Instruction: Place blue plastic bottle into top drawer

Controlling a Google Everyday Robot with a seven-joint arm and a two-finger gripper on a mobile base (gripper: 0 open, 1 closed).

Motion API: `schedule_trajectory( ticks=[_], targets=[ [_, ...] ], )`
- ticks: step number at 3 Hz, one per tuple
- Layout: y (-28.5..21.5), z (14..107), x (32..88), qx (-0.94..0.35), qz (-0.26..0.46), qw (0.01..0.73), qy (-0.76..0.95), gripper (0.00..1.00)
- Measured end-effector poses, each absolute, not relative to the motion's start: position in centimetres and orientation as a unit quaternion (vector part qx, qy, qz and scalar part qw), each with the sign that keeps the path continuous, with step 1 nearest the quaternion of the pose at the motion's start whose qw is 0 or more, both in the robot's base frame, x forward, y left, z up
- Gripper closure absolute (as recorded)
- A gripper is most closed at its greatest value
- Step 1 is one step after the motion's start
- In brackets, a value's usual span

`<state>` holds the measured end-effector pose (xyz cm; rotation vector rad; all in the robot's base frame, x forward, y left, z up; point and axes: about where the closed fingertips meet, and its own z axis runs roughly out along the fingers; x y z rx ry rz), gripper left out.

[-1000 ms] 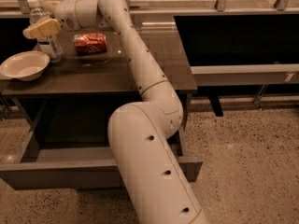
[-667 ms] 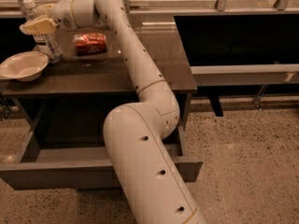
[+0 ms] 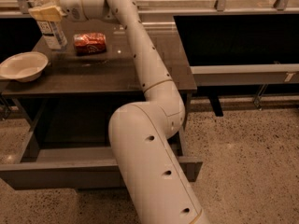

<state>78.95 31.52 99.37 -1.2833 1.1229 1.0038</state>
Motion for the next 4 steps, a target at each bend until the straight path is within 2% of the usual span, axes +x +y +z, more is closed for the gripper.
schedule_trajectory(
  ticks=[1,3,4],
  targets=[
    [27.3,104.2,79.1,-0.537,0.391,0.593,0.456,1.0],
    [20.3,112.0,76.1,-0.497,0.377,0.638,0.451,1.0],
    [14.8,117.5,73.5,-0.449,0.351,0.708,0.417,1.0]
  ],
)
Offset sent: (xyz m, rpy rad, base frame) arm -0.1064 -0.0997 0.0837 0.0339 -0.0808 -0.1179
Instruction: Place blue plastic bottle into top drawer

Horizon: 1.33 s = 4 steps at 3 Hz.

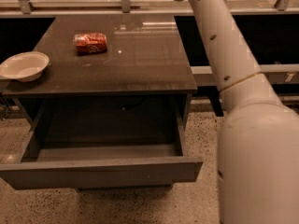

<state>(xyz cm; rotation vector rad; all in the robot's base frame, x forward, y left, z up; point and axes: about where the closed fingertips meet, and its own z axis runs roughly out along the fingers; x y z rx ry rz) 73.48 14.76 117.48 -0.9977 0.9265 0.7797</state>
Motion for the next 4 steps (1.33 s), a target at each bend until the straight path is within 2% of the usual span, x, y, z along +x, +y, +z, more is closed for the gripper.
schedule_trajectory(
  ticks=[1,2,3,4],
  targets=[
    [12.1,117.6,73.0,-0.423,0.325,0.74,0.41,1.0],
    [12.1,117.6,73.0,-0.423,0.325,0.74,0.41,1.0],
    [13.2,116.0,71.0,-0.415,0.37,0.724,0.408,1.0],
    [12.4,115.8,66.2,-0.387,0.427,0.71,0.404,1.0]
  ],
)
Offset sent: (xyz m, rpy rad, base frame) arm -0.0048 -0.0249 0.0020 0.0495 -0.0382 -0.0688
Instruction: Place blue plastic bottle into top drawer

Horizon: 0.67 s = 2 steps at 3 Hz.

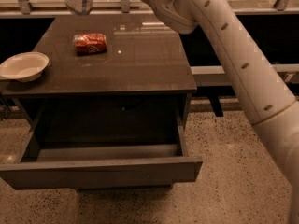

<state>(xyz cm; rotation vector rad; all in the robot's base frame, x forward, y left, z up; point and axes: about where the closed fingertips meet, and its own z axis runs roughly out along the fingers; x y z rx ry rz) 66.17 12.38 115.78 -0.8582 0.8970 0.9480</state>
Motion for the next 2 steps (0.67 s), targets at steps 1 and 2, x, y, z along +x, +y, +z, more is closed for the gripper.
schedule_trajectory(
  ticks=[1,2],
  targets=[
    [11.5,112.6,60.9,-0.394,0.464,0.668,0.428,1.0],
    [11.2,105.7,56.1,-0.426,0.497,0.582,0.483,1.0]
  ],
)
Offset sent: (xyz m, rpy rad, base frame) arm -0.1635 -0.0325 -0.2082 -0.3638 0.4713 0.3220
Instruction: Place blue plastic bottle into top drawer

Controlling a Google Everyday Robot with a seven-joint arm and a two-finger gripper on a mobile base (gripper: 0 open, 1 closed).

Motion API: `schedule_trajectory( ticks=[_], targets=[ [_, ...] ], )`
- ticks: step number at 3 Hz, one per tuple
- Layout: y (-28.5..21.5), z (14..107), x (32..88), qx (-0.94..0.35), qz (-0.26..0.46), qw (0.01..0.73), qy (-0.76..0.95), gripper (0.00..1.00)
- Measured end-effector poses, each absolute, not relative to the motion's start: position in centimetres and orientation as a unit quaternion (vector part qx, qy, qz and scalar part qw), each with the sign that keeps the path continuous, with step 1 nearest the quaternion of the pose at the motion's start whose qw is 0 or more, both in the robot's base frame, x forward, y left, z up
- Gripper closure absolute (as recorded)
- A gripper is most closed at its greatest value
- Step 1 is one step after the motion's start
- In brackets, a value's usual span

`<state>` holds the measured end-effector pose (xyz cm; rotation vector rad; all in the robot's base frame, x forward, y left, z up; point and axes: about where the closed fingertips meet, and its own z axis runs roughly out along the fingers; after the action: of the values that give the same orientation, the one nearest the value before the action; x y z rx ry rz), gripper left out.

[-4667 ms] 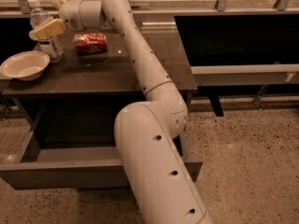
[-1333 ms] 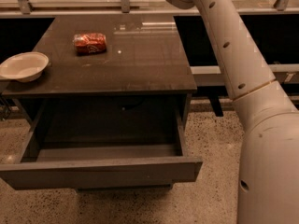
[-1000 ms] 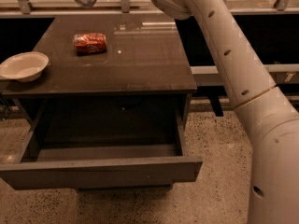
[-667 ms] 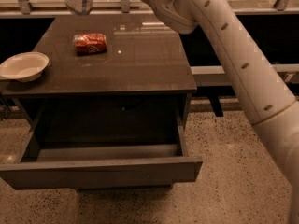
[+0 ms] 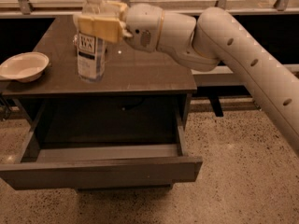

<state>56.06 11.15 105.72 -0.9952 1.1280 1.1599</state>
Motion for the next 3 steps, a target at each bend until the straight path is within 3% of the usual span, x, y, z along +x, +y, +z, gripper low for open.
schedule_trajectory(
  ticks=[1,2,3],
  targets=[
    [9.5,97.9,52.1,-0.469,0.514,0.48,0.534,1.0],
    [8.2,93.6,50.0,-0.498,0.508,0.428,0.558,1.0],
    [8.4,94.9,50.3,-0.522,0.468,0.476,0.531,1.0]
  ],
)
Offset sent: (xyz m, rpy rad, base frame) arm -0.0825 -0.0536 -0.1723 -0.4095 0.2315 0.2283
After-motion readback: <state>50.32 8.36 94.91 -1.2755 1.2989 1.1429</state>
